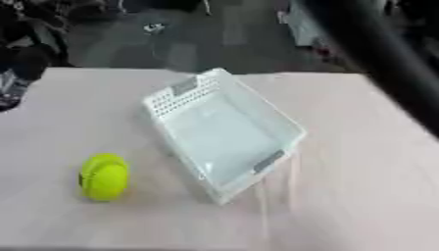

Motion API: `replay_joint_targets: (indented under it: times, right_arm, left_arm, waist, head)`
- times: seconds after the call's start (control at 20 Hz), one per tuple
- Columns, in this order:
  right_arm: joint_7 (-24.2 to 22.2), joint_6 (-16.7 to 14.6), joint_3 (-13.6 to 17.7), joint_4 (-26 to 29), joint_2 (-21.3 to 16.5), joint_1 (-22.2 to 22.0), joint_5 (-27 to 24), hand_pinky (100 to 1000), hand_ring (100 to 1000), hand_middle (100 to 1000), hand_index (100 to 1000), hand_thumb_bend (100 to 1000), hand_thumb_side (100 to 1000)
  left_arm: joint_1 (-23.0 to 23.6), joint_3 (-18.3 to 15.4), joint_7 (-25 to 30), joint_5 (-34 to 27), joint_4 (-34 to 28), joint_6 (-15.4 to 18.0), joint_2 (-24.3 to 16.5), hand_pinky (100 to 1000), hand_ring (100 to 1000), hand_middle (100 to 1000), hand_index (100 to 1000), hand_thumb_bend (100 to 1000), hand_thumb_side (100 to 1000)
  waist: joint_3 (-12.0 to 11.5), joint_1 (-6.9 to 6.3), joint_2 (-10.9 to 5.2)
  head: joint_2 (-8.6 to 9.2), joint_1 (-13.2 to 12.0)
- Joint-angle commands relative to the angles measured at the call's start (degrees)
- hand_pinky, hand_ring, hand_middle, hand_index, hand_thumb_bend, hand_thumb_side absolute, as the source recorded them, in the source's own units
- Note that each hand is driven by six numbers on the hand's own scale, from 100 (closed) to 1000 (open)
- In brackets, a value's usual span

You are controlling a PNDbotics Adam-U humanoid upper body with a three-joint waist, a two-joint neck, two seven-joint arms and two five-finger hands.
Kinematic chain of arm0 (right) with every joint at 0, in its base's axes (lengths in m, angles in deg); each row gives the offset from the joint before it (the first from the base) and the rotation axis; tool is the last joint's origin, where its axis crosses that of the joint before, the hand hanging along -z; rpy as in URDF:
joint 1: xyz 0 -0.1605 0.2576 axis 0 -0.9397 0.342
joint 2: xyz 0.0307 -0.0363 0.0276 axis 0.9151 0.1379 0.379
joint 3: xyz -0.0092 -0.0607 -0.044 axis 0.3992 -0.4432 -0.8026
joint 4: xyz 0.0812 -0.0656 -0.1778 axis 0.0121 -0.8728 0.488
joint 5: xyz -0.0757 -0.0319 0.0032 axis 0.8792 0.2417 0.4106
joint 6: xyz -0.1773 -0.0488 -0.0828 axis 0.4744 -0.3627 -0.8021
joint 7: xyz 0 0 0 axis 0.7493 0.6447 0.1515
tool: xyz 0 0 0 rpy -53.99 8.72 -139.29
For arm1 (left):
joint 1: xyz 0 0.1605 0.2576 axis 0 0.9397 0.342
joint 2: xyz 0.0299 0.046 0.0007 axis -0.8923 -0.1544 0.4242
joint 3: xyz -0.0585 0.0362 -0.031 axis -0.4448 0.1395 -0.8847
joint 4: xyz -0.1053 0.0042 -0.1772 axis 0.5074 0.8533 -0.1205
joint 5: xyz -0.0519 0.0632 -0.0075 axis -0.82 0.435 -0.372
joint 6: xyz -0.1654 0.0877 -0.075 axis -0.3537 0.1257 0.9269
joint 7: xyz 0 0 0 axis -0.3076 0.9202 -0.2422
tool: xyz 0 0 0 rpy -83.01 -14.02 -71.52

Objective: Pick up objects on the table and place them in the box.

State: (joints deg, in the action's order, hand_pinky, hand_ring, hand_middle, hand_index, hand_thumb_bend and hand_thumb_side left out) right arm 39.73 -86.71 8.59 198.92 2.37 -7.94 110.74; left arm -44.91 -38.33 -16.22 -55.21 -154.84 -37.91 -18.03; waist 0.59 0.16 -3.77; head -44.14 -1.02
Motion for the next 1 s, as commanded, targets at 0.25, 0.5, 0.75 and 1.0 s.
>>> replay_joint_targets:
  times: [0.25, 0.5, 0.75, 1.0]
  right_arm:
    - [0.3, -0.2, 0.4, 0.8, -1.0, 0.5, -0.1, 351, 508, 564, 593, 100, 1000]
    - [0.3, -0.1, 0.3, 0.8, -1.1, 0.5, -0.1, 350, 508, 564, 593, 100, 1000]
    - [0.2, 0.2, 0.4, 0.8, -1.3, 0.5, -0.1, 347, 507, 564, 594, 100, 1000]
    - [0.2, 0.6, 0.3, 0.8, -1.8, 0.4, 0.0, 345, 506, 564, 595, 100, 1000]
  left_arm:
    - [-0.7, -0.2, 0.1, 0.3, -0.8, -0.1, -1.4, 627, 584, 813, 809, 496, 961]
    - [-0.8, -0.2, 0.3, 0.6, -0.8, -0.2, -1.5, 629, 586, 814, 809, 496, 964]
    - [-1.1, 0.6, 4.9, 2.1, 0.6, -3.3, -4.5, 680, 607, 853, 845, 493, 996]
    - [-2.5, 3.3, 14.4, 3.4, 4.3, -3.9, -13.3, 727, 651, 870, 856, 469, 997]
  waist:
    - [0.1, 0.06, -0.20]
    - [0.1, 0.09, -0.14]
    - [0.1, -0.18, 0.02]
    - [0.1, -0.86, -0.07]
  head:
    - [0.02, 0.0]
    - [0.02, -0.1]
    - [0.02, -0.2]
    - [0.02, -0.5]
